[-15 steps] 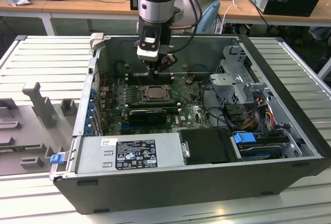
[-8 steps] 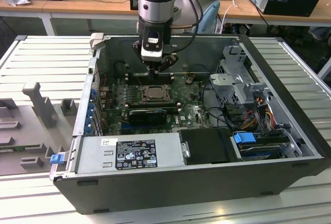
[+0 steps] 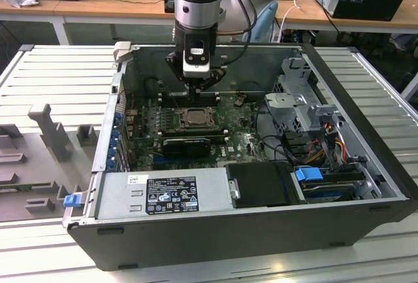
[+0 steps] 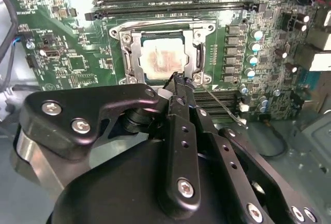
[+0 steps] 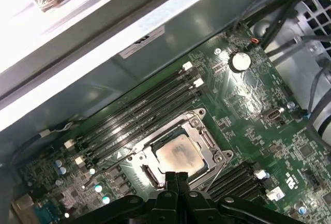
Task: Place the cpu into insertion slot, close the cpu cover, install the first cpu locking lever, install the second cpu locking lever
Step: 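Install the first cpu locking lever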
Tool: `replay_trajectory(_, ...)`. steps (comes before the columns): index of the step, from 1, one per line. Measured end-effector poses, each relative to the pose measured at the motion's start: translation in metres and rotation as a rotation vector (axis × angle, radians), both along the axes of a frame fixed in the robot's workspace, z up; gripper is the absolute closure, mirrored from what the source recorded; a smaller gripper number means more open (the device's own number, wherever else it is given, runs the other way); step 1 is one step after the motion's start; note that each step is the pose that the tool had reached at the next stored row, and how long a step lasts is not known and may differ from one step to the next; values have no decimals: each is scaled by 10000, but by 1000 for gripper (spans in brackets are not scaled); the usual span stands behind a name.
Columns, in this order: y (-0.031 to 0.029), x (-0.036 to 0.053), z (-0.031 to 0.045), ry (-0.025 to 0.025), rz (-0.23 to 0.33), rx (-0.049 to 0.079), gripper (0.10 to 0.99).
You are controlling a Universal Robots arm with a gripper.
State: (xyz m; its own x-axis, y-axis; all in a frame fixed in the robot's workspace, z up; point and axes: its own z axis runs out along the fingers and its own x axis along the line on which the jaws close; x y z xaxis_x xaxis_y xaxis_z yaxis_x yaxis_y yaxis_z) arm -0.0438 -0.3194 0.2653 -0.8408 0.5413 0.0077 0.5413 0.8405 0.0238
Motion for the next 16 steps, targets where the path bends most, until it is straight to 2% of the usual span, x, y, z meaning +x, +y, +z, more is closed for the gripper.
replay_trajectory(5,0,0,0,0,572,0,980)
replay_trajectory(8,0,0,0,0,1280,0,980)
replay_trajectory(16,0,0,0,0,2708,-1,980)
